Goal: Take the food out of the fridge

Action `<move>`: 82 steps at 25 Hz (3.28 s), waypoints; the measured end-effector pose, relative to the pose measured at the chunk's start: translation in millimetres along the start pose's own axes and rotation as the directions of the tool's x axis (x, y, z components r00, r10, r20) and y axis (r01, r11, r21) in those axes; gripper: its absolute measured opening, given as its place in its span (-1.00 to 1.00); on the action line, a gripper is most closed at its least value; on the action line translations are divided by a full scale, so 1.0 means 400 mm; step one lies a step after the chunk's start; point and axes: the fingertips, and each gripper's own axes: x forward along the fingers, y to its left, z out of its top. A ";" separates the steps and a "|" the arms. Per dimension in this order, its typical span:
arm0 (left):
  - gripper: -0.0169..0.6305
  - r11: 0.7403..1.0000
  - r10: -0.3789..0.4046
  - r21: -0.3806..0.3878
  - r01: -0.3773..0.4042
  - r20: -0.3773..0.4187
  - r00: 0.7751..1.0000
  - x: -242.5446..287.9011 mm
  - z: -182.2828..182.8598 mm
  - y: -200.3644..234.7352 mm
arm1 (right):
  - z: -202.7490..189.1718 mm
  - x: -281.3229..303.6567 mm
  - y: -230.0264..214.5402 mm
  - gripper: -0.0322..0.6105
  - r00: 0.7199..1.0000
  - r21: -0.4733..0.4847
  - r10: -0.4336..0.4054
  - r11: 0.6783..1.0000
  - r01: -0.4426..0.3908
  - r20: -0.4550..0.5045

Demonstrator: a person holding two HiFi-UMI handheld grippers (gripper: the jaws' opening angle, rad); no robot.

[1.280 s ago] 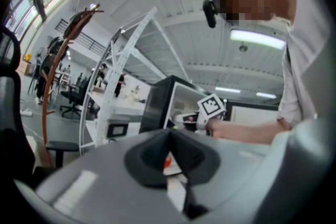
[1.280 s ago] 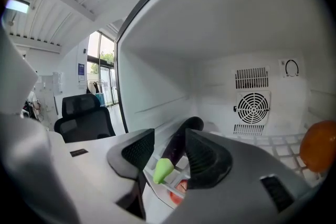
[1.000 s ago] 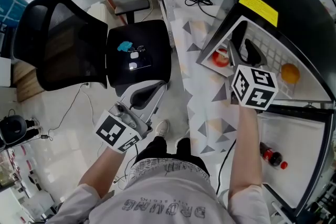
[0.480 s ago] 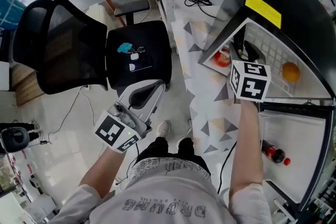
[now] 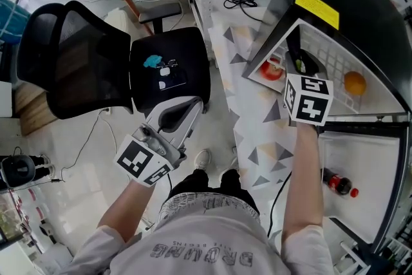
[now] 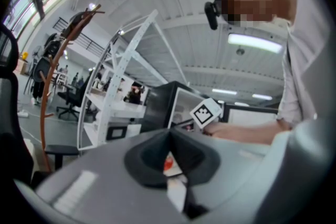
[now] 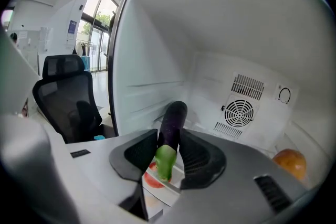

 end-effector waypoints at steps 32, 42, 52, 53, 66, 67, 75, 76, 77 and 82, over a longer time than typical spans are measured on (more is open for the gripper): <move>-0.93 0.989 -0.108 0.100 0.110 -0.032 0.994 0.010 0.031 -0.218 | -0.051 -0.321 -0.058 -0.56 0.979 0.091 0.003 0.996 -0.022 0.202; -0.93 0.981 -0.146 0.121 0.150 -0.040 0.988 0.012 0.034 -0.285 | -0.095 -0.433 -0.056 -0.55 0.967 0.153 0.006 0.987 -0.047 0.256; -0.93 0.969 -0.196 0.141 0.202 -0.054 0.979 0.024 0.028 -0.345 | -0.165 -0.515 -0.061 -0.55 0.956 0.220 -0.013 0.974 -0.054 0.294; -0.93 0.968 -0.200 0.142 0.206 -0.056 0.978 0.026 0.028 -0.350 | -0.170 -0.523 -0.061 -0.55 0.954 0.222 -0.014 0.973 -0.055 0.299; -0.93 0.956 -0.242 0.153 0.250 -0.066 0.968 0.035 0.025 -0.399 | -0.217 -0.627 -0.048 -0.55 0.934 0.258 -0.012 0.962 -0.087 0.357; -0.93 0.956 -0.244 0.153 0.252 -0.067 0.967 0.036 0.025 -0.402 | -0.220 -0.634 -0.046 -0.55 0.933 0.258 -0.011 0.962 -0.088 0.359; -0.93 0.952 -0.262 0.147 0.270 -0.069 0.963 0.045 0.019 -0.415 | -0.242 -0.664 -0.042 -0.55 0.934 0.259 -0.009 0.962 -0.090 0.358; -0.93 0.951 -0.264 0.147 0.271 -0.070 0.962 0.046 0.019 -0.415 | -0.243 -0.667 -0.043 -0.55 0.934 0.262 -0.010 0.961 -0.090 0.358; -0.93 0.951 -0.265 0.146 0.273 -0.071 0.962 0.048 0.018 -0.415 | -0.244 -0.669 -0.043 -0.55 0.933 0.266 -0.011 0.960 -0.090 0.358; -0.93 0.950 -0.270 0.145 0.278 -0.071 0.960 0.055 0.018 -0.415 | -0.242 -0.679 -0.041 -0.55 0.931 0.280 -0.013 0.955 -0.096 0.365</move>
